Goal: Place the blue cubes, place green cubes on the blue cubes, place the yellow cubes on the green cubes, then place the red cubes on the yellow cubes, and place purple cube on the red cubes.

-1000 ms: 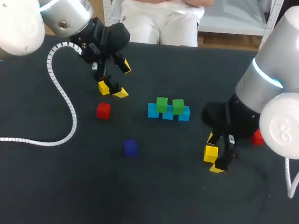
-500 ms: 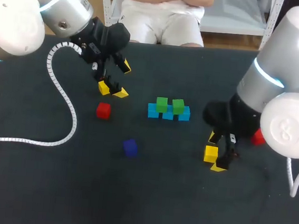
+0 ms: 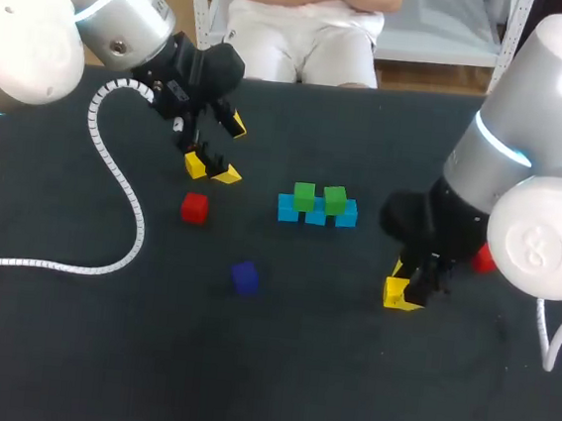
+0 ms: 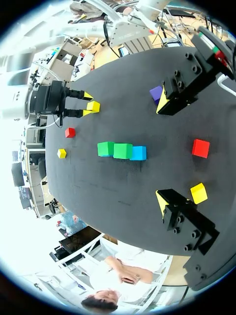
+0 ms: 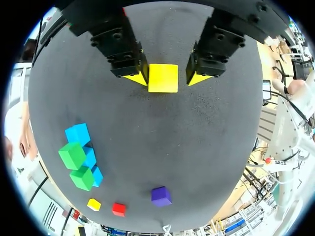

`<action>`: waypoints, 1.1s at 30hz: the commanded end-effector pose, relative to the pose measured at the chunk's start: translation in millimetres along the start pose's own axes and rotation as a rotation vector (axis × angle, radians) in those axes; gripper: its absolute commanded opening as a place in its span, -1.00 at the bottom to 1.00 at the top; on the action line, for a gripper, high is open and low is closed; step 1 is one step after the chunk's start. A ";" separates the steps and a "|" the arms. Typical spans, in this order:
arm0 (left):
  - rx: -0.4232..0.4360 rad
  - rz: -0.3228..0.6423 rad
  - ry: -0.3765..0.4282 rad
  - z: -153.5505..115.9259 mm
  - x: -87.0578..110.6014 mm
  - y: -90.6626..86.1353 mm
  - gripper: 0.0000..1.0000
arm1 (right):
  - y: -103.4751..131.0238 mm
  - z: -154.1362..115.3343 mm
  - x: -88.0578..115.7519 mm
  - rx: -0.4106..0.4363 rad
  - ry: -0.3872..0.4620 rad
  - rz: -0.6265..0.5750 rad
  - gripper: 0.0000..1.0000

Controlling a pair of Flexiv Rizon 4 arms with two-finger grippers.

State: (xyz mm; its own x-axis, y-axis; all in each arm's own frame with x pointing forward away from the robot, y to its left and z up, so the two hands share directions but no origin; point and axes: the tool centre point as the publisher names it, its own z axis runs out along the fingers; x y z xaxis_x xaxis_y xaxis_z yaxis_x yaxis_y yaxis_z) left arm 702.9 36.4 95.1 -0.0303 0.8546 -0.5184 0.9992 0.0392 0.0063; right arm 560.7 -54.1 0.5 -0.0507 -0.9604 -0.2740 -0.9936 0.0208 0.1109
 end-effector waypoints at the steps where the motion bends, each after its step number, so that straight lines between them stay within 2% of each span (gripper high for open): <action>1: 0.002 0.000 0.002 -0.3 -0.2 0.6 1.00 | -1.3 3.0 -0.5 -0.002 0.002 -0.003 -0.31; 3: 0.002 0.000 0.002 -0.3 -0.2 0.6 1.00 | -2.2 5.3 1.0 -0.003 0.006 -0.003 -0.44; 7: 0.002 0.000 0.002 -0.3 -0.2 0.6 1.00 | -3.5 8.4 4.2 -0.002 0.007 0.002 -0.55; 9: 0.002 0.000 0.002 -0.3 -0.2 0.6 1.00 | -3.8 9.6 5.4 0.000 0.007 0.001 -0.96; 10: 0.002 0.000 0.002 -0.3 -0.2 0.6 1.00 | -3.9 9.9 5.8 0.001 0.007 0.001 -1.00; 24: 0.002 0.000 0.002 -0.3 -0.2 0.6 1.00 | -12.1 -6.7 5.7 0.005 -0.101 -0.020 -1.00; 33: 0.002 0.000 0.002 -0.3 -0.2 0.6 1.00 | -30.2 -33.6 -17.3 0.046 -0.085 -0.110 -1.00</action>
State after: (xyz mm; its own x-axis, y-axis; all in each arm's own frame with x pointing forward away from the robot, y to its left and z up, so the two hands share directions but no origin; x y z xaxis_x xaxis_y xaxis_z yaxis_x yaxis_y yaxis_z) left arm 702.9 36.4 95.1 -0.0303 0.8546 -0.5184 0.9992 0.0392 0.0062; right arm 591.3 -53.4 24.4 0.0452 -0.9272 -0.3718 -0.9979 -0.0596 0.0273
